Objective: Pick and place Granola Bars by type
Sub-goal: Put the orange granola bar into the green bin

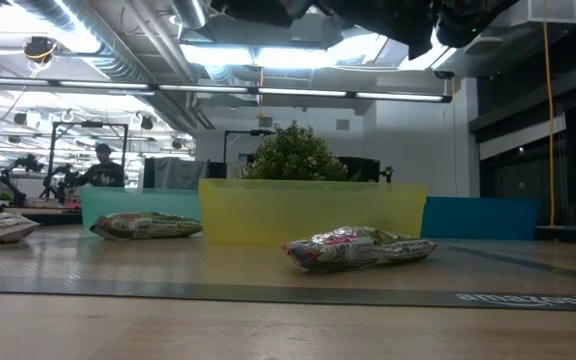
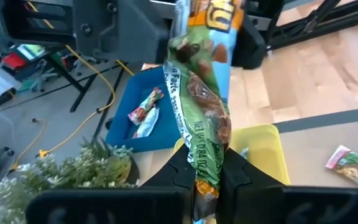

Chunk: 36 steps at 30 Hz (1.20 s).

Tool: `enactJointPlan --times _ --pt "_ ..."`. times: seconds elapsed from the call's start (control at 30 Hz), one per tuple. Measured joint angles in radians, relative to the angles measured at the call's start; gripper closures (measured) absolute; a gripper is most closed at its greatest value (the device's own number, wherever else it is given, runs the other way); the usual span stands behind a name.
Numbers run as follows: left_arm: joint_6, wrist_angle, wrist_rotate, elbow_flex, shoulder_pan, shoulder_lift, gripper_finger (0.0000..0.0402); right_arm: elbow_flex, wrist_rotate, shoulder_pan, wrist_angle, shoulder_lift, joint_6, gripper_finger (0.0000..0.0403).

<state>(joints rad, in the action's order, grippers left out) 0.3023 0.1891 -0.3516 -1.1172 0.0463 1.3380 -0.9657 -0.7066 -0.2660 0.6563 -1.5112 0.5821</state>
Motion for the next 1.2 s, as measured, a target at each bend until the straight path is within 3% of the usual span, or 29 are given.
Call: enactJointPlan --times 0.17,0.37,0.57,0.8,0.93,1.2 --pt "0.000 0.014 -0.028 0.000 0.000 0.000 0.0391 0.000 0.118 -0.011 -0.085 0.027 0.026 0.0171" --pt "0.000 0.030 -0.134 0.000 0.001 -0.021 0.0388 0.001 0.413 -0.014 -0.366 0.127 0.076 0.0131" --pt "-0.012 0.098 -0.293 0.000 0.012 -0.109 0.0391 0.001 0.755 -0.014 -0.640 0.244 -0.059 0.0130" --pt "-0.149 0.370 -0.472 0.000 -0.012 -0.198 0.0387 0.002 0.997 -0.012 -0.933 0.319 -0.285 0.0149" --pt "-0.216 0.492 -0.488 0.000 -0.048 -0.212 0.0391 0.020 1.100 -0.011 -1.045 0.327 -0.382 0.0161" --pt "-0.212 0.593 -0.461 0.000 -0.195 -0.204 0.0388 0.047 1.098 -0.011 -1.065 0.327 -0.397 0.0173"
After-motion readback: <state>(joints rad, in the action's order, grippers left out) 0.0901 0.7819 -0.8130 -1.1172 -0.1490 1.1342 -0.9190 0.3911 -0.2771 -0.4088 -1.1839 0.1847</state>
